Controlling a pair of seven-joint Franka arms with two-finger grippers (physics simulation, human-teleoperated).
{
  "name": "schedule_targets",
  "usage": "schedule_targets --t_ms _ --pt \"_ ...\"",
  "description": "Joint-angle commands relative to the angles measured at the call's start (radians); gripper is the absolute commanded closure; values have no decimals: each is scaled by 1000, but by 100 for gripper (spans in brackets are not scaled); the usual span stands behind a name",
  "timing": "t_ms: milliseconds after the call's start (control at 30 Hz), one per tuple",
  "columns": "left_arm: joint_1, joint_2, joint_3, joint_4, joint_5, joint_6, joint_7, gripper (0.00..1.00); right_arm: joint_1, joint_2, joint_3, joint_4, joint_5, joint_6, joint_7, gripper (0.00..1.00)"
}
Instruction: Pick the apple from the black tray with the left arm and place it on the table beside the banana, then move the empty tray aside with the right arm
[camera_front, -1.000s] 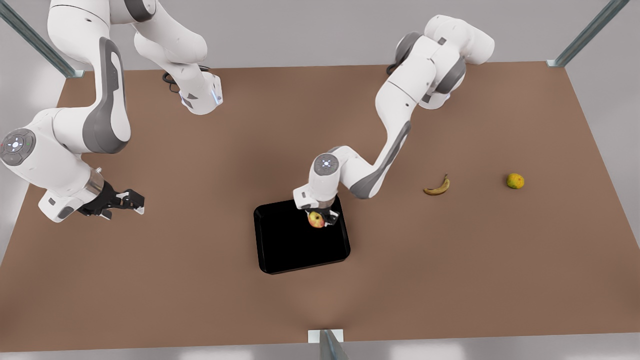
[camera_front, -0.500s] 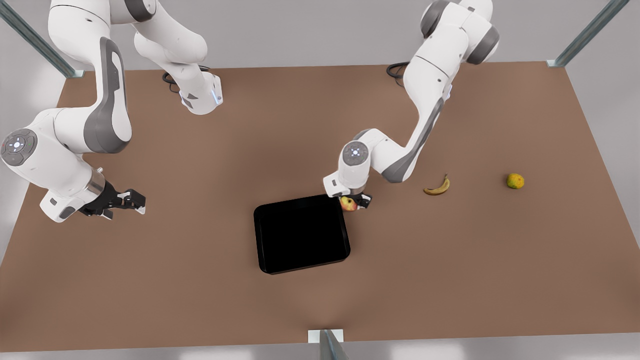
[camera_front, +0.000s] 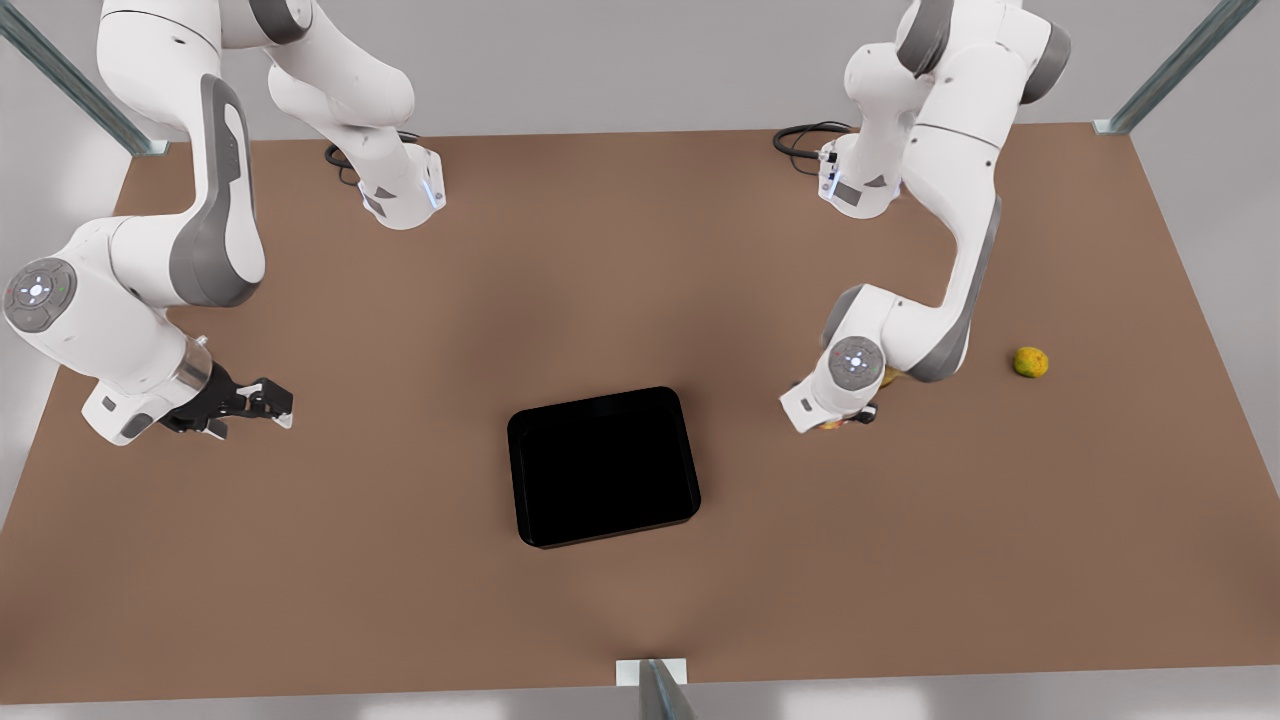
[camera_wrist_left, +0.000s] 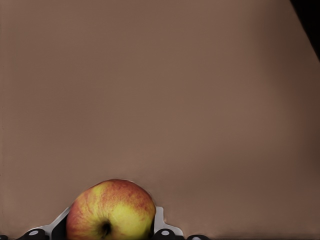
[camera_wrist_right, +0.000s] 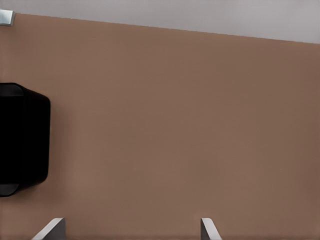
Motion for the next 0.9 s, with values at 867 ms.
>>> schedule_targets --t_ms 867 --pt "336 50 0 -49 78 -86 454 0 -1 1 14 -1 2 1 -1 0"
